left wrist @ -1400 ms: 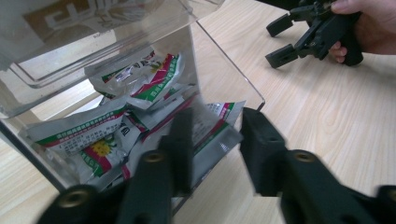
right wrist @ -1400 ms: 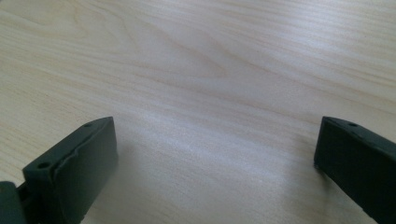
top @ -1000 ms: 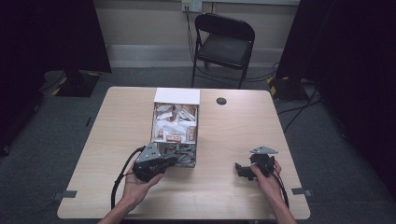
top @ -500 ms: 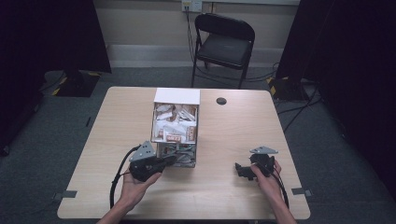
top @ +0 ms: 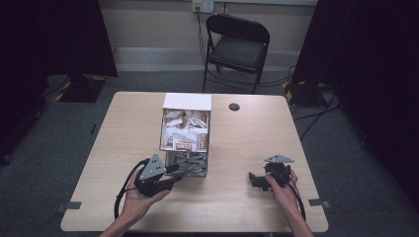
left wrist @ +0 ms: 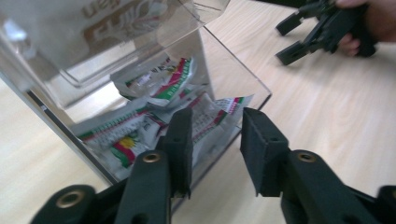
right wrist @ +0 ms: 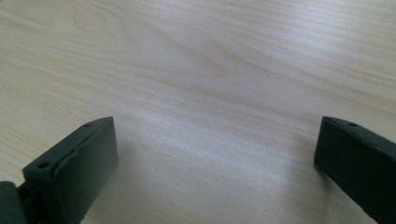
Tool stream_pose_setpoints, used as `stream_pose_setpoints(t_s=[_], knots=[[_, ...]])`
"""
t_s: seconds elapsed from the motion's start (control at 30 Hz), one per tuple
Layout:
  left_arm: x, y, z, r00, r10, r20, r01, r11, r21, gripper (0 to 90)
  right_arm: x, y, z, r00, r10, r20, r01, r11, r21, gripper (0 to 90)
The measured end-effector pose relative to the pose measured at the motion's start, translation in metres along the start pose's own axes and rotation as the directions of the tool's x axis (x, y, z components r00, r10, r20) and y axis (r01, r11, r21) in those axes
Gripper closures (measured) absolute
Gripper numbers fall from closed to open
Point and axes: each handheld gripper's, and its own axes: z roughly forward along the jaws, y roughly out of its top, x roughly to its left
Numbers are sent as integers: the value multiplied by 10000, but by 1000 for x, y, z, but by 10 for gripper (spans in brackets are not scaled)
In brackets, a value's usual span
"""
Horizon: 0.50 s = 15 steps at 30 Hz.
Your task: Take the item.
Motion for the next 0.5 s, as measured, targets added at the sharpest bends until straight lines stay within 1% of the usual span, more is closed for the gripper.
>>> stream_pose_setpoints(t_s=[0.03, 0.07, 0.1, 0.13, 0.17, 0.3, 0.37, 0.47, 0.5], knots=[[-2, 0, 5, 9998, 125, 156, -127, 9998, 129, 638, 0, 0, 0, 10000, -1, 1, 1, 10000, 1, 0], [-2, 0, 5, 9998, 125, 156, -127, 9998, 129, 638, 0, 0, 0, 10000, -1, 1, 1, 10000, 1, 0], [-4, 0, 8, 9993, 375, 55, -377, 9988, 303, 638, 0, 0, 0, 10000, 1, -1, -1, 10000, 0, 0], [-5, 0, 10, 9990, 443, 19, -443, 9985, 336, 638, 0, 0, 0, 10000, 18, -3, -18, 10000, 12, 0], [-6, 0, 12, 9993, 362, 23, -363, 9987, 351, 630, 0, 0, 0, 10000, 0, 0, 0, 10000, -1, 0], [-7, 4, 19, 9990, 424, -106, -420, 9982, 421, 645, 0, 0, 0, 10000, 1, 0, -1, 10000, -1, 0], [-5, 3, 23, 9986, 416, -338, -397, 9978, 534, 685, 0, 0, 0, 10000, -1, 1, 1, 10000, 0, 0], [-5, 2, 25, 9986, 412, -337, -391, 9975, 593, 694, 0, 0, 0, 10000, 0, 0, 0, 10000, -1, 0], [-7, 3, 25, 9978, 558, -360, -534, 9965, 636, 713, 0, 0, 0, 10000, 0, 0, 0, 10000, -2, 0]])
